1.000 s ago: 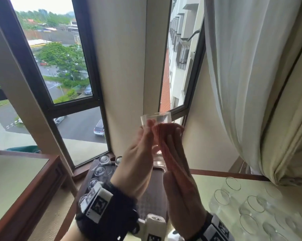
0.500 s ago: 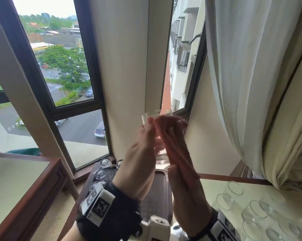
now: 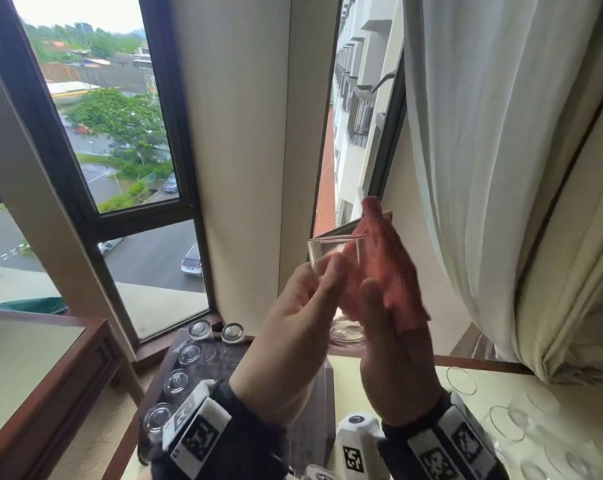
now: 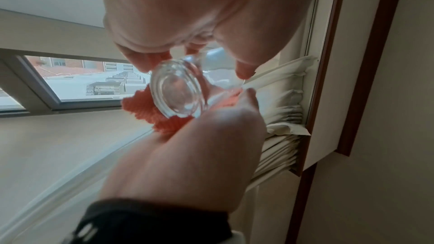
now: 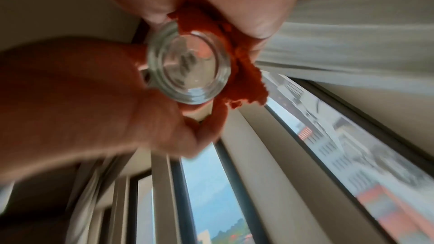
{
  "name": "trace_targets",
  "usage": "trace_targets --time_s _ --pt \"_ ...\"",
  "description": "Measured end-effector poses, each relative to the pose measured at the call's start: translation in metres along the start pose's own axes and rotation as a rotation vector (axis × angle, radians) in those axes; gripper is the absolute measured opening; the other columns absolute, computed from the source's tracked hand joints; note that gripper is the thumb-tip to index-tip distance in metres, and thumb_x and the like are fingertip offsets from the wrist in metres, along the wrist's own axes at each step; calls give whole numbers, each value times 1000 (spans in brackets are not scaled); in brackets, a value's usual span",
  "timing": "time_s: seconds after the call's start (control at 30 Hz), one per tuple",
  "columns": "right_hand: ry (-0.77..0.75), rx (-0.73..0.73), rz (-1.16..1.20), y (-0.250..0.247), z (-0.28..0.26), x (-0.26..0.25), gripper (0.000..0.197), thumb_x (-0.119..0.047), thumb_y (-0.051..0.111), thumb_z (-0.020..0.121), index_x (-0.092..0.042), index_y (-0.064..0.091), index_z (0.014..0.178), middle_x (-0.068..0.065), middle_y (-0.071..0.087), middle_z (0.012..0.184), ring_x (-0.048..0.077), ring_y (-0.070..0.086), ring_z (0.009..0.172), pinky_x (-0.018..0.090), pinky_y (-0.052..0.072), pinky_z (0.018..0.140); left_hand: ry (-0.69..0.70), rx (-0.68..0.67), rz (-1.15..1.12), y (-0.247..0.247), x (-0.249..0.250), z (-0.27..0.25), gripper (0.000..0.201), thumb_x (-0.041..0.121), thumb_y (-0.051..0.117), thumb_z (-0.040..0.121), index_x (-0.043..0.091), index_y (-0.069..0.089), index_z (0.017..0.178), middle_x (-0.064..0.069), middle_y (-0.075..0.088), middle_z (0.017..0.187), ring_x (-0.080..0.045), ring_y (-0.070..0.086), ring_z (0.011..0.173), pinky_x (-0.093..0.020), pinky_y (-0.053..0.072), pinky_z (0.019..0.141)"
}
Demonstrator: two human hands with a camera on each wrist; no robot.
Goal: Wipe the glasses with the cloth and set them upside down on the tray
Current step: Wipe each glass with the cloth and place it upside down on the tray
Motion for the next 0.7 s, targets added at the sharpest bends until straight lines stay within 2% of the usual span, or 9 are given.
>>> trace_targets --time_s 0.07,0.17,0.27,0.37,0.47,0.53,0.6,0.63,0.7 --pt "-59 -56 -32 8 -4 -2 51 -35 40 107 -19 37 156 1 42 159 17 39 147 33 40 116 8 58 -6 -4 4 3 64 57 48 101 5 62 135 -28 63 128 -32 66 113 -41 49 106" --pt "-166 -165 -159 20 -25 5 56 -28 28 109 10 26 151 21 18 165 37 15 154 46 22 125 -11 115 -93 -15 13 13 43 66 52 99 35 77 116 -27 59 138 -40 62 117 -51 43 111" --pt "-160 -144 -147 19 -38 17 61 -31 28 110 15 24 150 22 21 165 44 19 152 61 24 121 -2 125 -115 -21 17 21 33 64 52 95 43 76 103 -25 57 139 -32 58 108 -44 48 102" --pt "-95 -79 -107 13 -27 21 66 -44 28 108 2 25 155 12 31 164 36 33 149 50 35 119 2 34 -82 -11 11 22 33 58 48 96 37 66 114 -14 68 105 -23 63 92 -33 58 82" --pt "68 6 -12 1 -1 26 67 -57 36 103 -13 37 154 0 52 151 27 52 136 39 45 112 1 -10 -47 -2 -1 18 42 53 47 100 23 58 126 6 72 83 -12 69 81 -19 59 75" --pt "36 -11 -38 -2 7 24 53 -43 37 105 -25 36 155 -4 45 156 18 41 146 37 37 118 -7 -7 7 2 -7 18 46 58 44 105 24 56 134 14 77 99 -4 72 94 -22 58 87" --pt "31 -71 -41 4 8 19 43 -48 36 105 -49 41 148 -23 47 151 2 41 142 21 36 115 -43 25 49 1 -11 21 57 70 43 103 27 57 137 4 74 125 -12 70 117 -38 53 106" --pt "13 -104 -66 7 4 17 44 -51 33 106 -46 42 149 -22 45 153 4 39 145 24 34 117 -67 56 53 -2 -11 23 61 72 42 101 27 59 138 0 72 129 -17 68 121 -44 50 110" --pt "-55 -191 -124 17 -11 17 54 -41 28 108 -13 36 155 2 29 165 25 20 155 48 21 125 -83 106 29 -13 -9 30 61 72 37 104 25 62 136 -5 72 131 -22 67 125 -47 48 109"
Point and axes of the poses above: each hand's wrist, its own z-axis towards the middle knuckle, its own y-axis out of the palm, x = y × z, the point moved 5 cm from there along z, towards the middle knuckle
